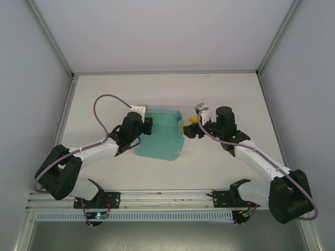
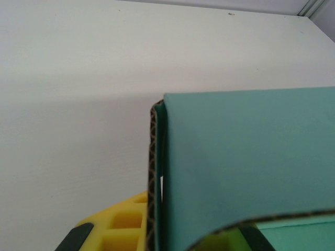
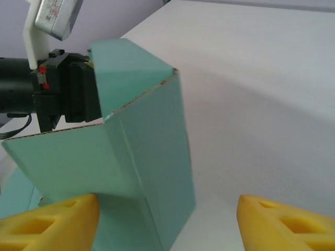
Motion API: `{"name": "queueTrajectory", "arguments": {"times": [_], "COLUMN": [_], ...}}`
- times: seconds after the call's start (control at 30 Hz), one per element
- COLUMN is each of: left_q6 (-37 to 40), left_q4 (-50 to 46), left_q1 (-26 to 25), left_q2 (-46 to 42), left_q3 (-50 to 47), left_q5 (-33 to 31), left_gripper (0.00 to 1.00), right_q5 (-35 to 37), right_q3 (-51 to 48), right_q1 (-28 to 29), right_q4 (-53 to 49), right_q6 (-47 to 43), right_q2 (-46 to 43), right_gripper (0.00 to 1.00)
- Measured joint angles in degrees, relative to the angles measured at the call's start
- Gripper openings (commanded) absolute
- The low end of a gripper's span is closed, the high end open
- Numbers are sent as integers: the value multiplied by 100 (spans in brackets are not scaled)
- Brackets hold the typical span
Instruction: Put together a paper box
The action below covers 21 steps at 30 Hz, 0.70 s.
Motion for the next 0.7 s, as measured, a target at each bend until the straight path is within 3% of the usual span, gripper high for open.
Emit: {"name": "queueTrajectory", "arguments": {"times": [0.17,0.3,0.43,0.57,0.7], "left_q6": [-2,-2,-4,-4,-4], "left_q4": [0,-2,-57,-87,-87], "left_q1": [0,0,0,0,0], "left_q2": [0,0,0,0,-11], "left_q3": [0,0,0,0,0], "left_q5": [-2,-26,-114,-153,-151], "left_gripper": [0,0,0,0,0], "right_q5": [116,511,892,1421,2280], "right_q3": [269,402,439,542,640], "right_q1": [352,632,881,1086,1290], "right_q4": [149,203,203,114,79], "right_q6": [-81,-136,-131,-125,-74], "right_q2": [463,664,699,734,776], "right_gripper": [67,74,74,67,46]}}
